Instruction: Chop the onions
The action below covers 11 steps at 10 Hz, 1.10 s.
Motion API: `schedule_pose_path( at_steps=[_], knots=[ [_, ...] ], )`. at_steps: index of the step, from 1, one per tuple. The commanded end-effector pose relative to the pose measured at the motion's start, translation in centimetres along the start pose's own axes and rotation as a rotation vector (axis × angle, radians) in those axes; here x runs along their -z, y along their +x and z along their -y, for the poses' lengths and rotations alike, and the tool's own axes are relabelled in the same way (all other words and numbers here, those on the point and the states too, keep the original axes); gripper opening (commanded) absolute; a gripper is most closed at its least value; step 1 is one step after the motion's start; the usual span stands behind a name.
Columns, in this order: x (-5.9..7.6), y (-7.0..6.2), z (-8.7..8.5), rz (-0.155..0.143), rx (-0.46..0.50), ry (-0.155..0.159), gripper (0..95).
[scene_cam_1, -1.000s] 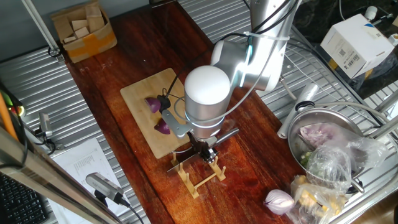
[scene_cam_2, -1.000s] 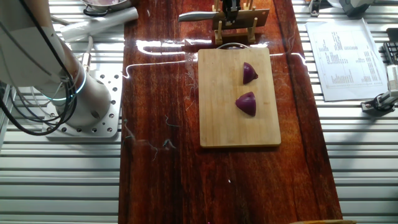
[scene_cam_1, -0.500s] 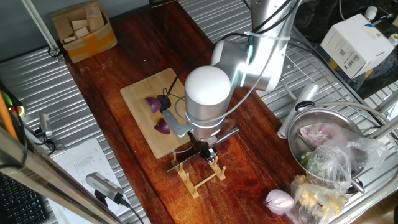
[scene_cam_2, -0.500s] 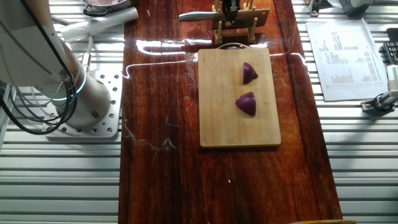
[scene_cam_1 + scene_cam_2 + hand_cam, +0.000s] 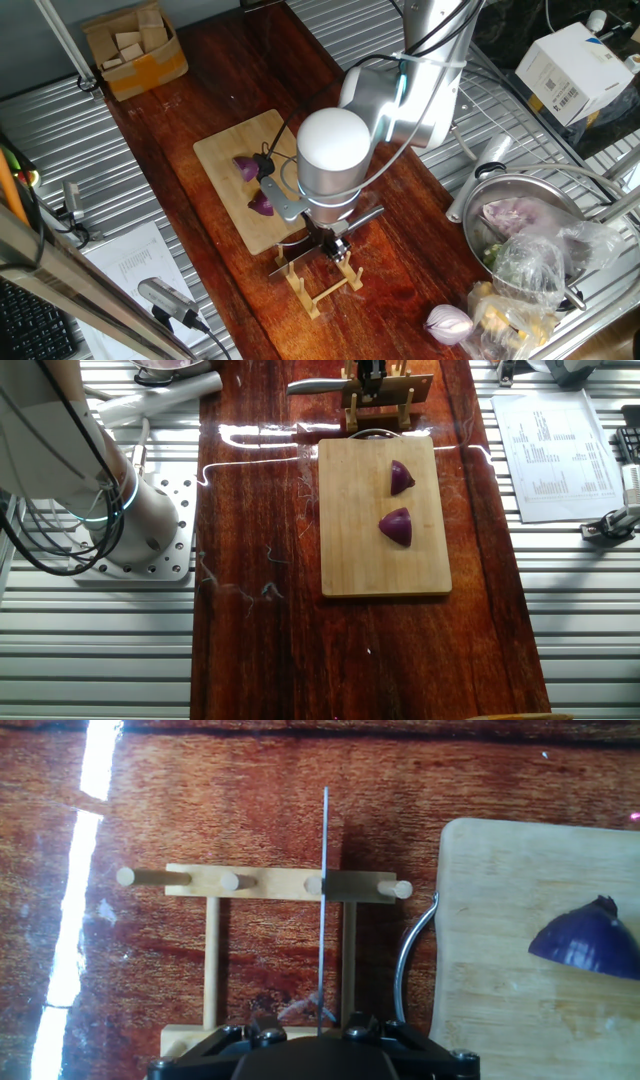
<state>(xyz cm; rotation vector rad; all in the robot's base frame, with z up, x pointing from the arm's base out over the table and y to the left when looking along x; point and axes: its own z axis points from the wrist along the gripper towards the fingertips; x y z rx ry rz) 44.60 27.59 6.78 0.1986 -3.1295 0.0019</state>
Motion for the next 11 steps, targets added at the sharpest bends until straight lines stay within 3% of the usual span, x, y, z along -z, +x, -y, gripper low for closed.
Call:
schedule_pose_path(
  at_steps=[1,11],
  knots=[
    [-0.05,0.07,-0.01,0.002,0.001,-0.001,19.0],
    [0.13,0.23,-0.03,0.006,0.014,-0.001,19.0]
  ],
)
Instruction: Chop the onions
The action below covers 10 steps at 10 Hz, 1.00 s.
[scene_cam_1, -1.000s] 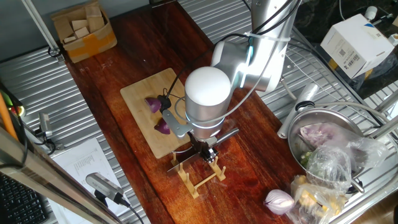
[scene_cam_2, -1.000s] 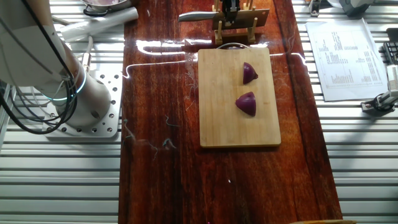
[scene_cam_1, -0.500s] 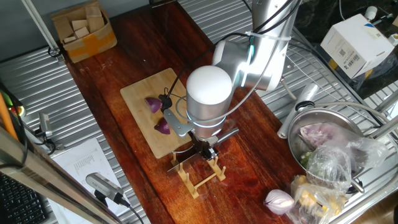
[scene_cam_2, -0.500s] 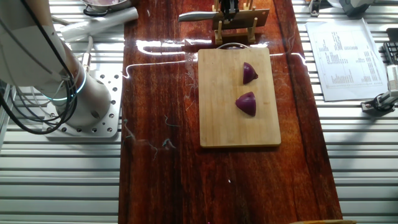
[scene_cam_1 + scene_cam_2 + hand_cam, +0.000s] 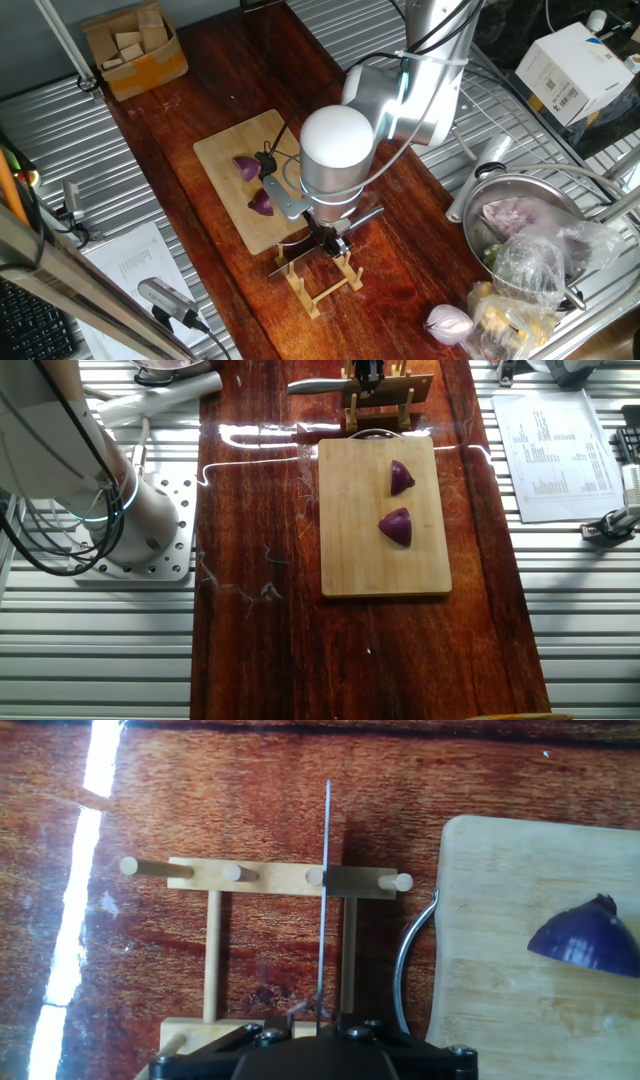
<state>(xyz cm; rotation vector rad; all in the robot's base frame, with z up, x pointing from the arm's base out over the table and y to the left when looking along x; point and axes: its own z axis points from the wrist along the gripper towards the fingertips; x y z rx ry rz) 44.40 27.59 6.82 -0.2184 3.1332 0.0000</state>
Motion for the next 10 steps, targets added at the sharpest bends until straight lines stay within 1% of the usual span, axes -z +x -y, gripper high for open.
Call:
schedule_pose_path(
  at_steps=[1,7,8,10],
  knots=[
    [0.20,0.06,0.01,-0.001,0.000,0.000,19.0],
    [0.17,0.25,0.01,-0.003,-0.001,0.000,19.0],
    [0.13,0.35,0.01,-0.003,-0.001,0.000,0.0],
    [0.10,0.37,0.01,-0.002,0.000,0.001,0.0]
  ],
)
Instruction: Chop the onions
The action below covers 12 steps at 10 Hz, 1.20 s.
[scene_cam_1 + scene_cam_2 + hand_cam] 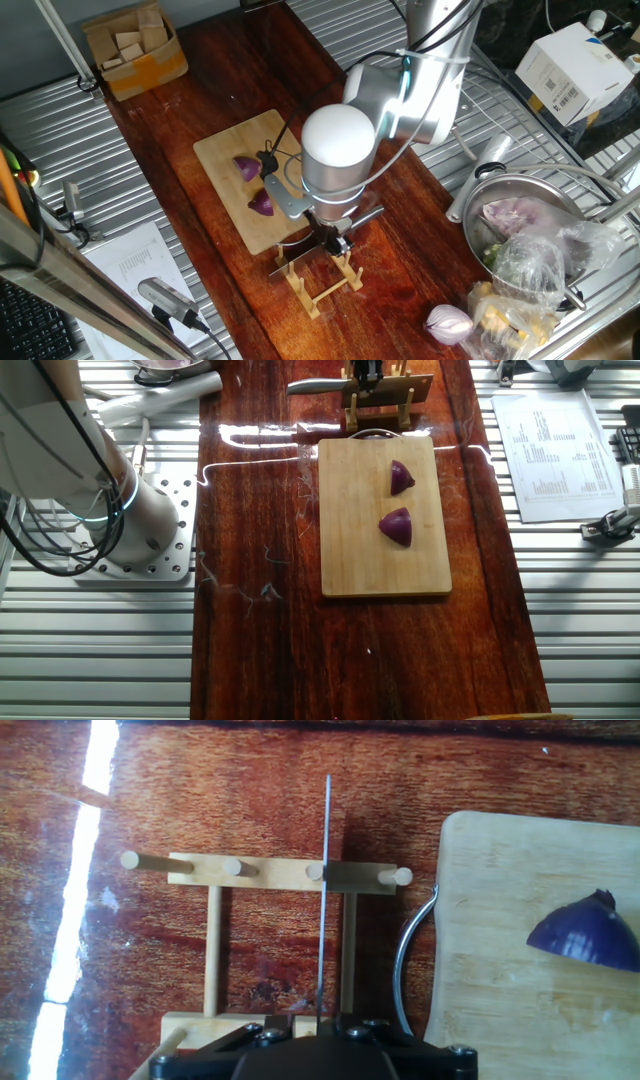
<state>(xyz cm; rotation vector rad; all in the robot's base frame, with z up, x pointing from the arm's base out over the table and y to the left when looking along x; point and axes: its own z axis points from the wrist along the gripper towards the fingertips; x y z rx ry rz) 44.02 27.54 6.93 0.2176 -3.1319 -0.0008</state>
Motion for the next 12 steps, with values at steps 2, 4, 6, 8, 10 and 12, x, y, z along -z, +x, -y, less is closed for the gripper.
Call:
schedule_pose_path(
  at_steps=[2,4,6,8,10,12],
  knots=[
    [0.0,0.0,0.0,0.004,0.003,0.005,0.0],
    [-0.1,0.1,0.0,0.001,0.014,0.002,0.0],
    [0.1,0.1,0.0,-0.018,0.009,-0.001,0.0],
    [0.5,0.0,0.0,-0.032,0.013,-0.002,0.0],
    [1.4,0.0,-0.1,-0.038,0.017,-0.004,0.0],
    [3.1,-0.3,0.1,-0.029,0.033,-0.020,0.0]
  ],
)
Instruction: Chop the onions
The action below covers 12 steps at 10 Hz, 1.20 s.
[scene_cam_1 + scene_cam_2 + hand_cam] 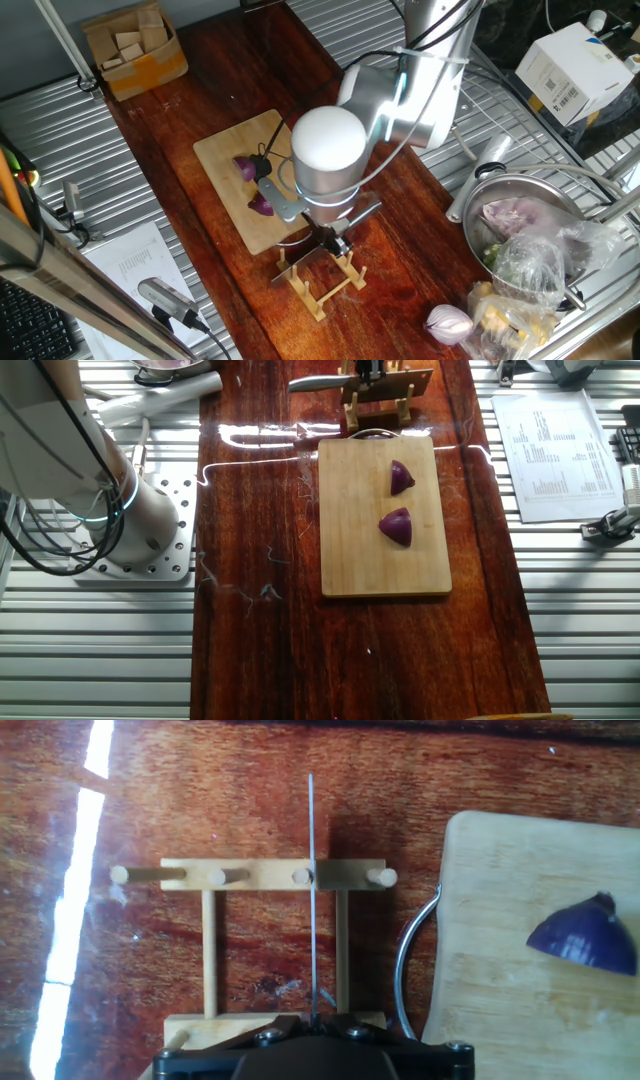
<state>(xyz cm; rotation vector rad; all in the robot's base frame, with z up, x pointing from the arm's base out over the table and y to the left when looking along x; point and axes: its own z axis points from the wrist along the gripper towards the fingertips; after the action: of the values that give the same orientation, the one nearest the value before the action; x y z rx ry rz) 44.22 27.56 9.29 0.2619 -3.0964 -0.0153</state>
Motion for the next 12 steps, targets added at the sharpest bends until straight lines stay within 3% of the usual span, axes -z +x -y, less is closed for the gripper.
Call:
schedule_pose_path(
  at_steps=[1,3,5,7,10,12],
  knots=[
    [1.5,-0.2,0.2,-0.001,0.004,-0.013,0.0],
    [3.6,-0.4,0.7,-0.014,0.014,-0.022,0.0],
    [5.6,-0.3,2.3,-0.028,0.027,-0.044,0.0],
    [6.0,-0.3,2.7,-0.026,0.043,-0.068,0.0],
    [6.0,-0.3,2.7,0.006,-0.005,-0.053,0.0],
    [6.0,-0.3,2.7,0.006,-0.039,-0.050,0.0]
  ],
)
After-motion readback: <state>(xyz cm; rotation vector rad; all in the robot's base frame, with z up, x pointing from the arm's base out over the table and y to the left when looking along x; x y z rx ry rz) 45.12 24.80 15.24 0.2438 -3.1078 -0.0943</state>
